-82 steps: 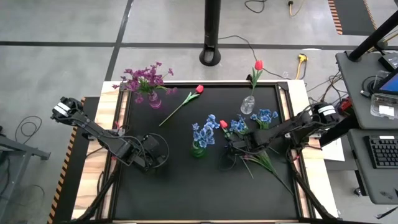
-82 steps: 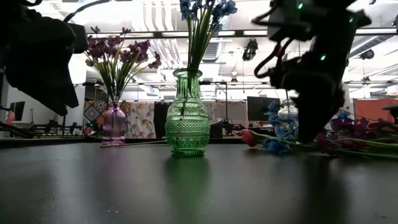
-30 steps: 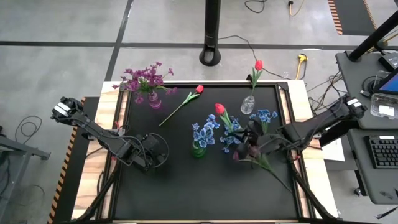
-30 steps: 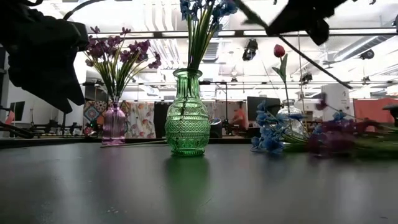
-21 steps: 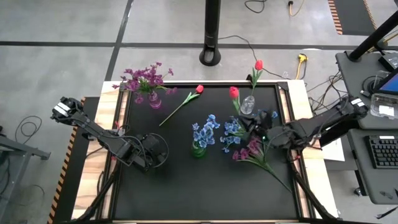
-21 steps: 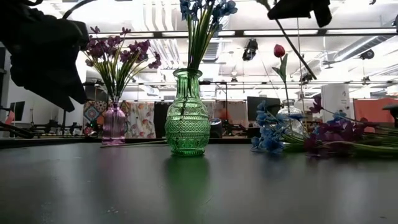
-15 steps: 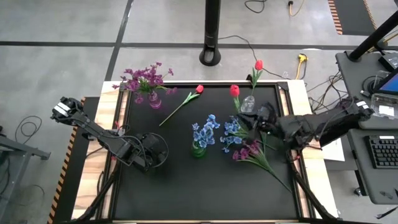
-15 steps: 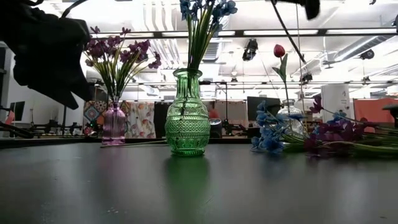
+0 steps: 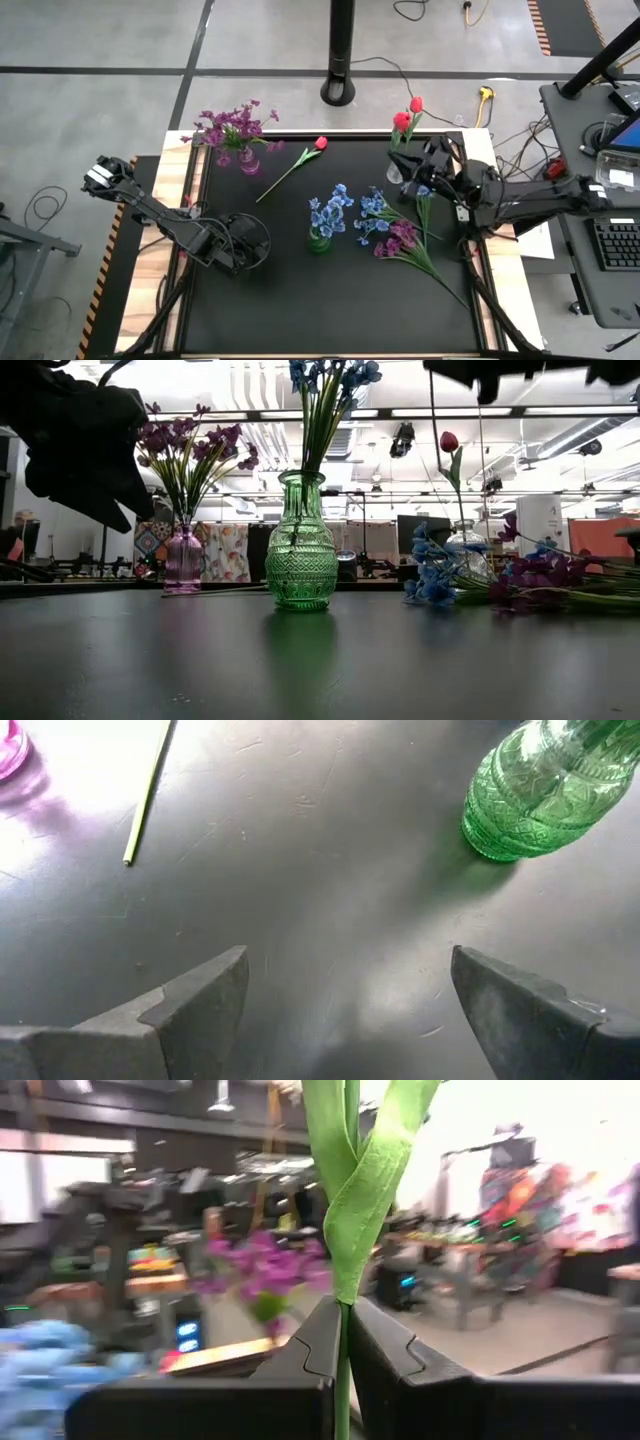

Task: Sort flowers into vase by color
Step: Put the bottom red flower into the transparent crystal vase

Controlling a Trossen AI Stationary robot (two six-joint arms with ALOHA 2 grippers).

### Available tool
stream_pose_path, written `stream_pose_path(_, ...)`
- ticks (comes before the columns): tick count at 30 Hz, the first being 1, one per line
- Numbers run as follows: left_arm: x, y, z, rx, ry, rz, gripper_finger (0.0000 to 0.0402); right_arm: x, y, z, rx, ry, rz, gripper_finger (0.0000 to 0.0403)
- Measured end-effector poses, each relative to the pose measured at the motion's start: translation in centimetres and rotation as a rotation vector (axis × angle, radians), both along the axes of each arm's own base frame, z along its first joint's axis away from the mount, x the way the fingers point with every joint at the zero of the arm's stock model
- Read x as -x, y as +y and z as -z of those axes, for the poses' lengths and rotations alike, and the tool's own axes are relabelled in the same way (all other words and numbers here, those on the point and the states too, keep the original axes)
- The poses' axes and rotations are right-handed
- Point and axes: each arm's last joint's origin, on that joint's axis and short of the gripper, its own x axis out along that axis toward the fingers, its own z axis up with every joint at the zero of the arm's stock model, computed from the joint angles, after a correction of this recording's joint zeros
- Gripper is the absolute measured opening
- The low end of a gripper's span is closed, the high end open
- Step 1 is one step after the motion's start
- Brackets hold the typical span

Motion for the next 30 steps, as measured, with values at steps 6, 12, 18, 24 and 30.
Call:
stream_pose_path(6, 0.0, 0.0, 0.0, 0.003, -0.006, 0.000, 0.0330, 1.1, -1.6, 2.5, 0.056, -0.083, 0.132, 0.0013)
stream_pose_path(12, 0.0, 0.0, 0.0, 0.003, -0.005, 0.000, 0.0330, 2.3, -2.3, 3.8, 0.038, -0.072, 0.467, 0.0013)
stream_pose_path(18, 0.0, 0.0, 0.0, 0.002, -0.005, 0.000, 0.0330, 2.3, -2.4, 3.9, 0.074, -0.015, 0.523, 0.0013)
stream_pose_path(24, 0.0, 0.0, 0.0, 0.002, -0.005, 0.000, 0.0330, 2.4, -3.4, 4.2, 0.069, -0.002, 0.583, 0.0013)
stream_pose_path(30, 0.0, 0.0, 0.0, 0.002, -0.004, 0.001, 0.0330, 2.3, -5.0, 4.8, 0.025, -0.020, 0.613, 0.0013)
